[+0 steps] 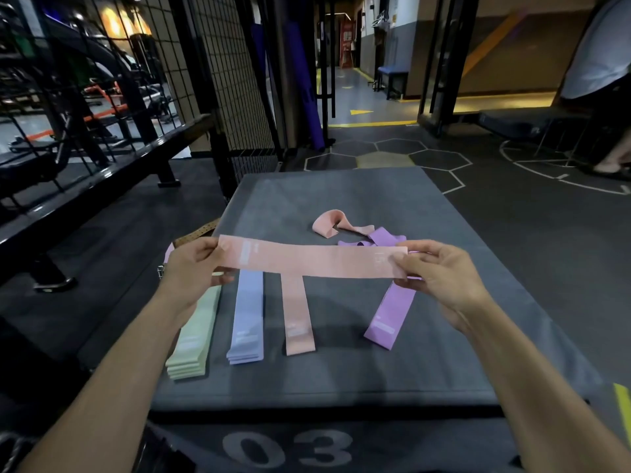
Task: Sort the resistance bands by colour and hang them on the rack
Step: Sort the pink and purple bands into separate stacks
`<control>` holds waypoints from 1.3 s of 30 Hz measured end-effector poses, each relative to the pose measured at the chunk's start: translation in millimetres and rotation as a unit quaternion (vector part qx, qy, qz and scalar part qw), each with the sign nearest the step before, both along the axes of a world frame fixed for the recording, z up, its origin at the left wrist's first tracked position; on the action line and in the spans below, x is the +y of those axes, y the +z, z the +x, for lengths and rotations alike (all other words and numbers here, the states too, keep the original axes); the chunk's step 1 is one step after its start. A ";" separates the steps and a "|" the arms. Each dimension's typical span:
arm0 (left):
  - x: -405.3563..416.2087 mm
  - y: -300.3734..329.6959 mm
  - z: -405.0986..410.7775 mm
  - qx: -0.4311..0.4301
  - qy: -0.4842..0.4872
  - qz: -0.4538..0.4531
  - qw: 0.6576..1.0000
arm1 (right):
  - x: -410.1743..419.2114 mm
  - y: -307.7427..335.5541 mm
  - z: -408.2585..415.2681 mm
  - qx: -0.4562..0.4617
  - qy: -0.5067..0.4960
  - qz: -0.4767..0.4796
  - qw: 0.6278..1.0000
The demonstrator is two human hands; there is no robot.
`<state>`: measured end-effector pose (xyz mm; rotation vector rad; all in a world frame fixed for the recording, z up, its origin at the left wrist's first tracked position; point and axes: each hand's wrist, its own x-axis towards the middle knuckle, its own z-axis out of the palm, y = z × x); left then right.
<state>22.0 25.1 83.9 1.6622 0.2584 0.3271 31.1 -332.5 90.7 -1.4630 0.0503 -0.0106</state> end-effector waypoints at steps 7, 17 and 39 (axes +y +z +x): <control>9.2 -7.4 -11.5 0.077 -0.075 0.015 0.994 | -6.8 -8.1 10.4 0.007 -0.072 -0.035 0.997; 2.8 -3.8 -26.4 0.157 -0.221 0.279 0.921 | -7.6 -17.0 25.4 -0.021 -0.139 -0.120 0.983; -15.6 -21.9 -21.6 0.257 -0.278 0.255 0.890 | 95.7 11.5 189.4 -0.180 -0.022 -0.481 0.858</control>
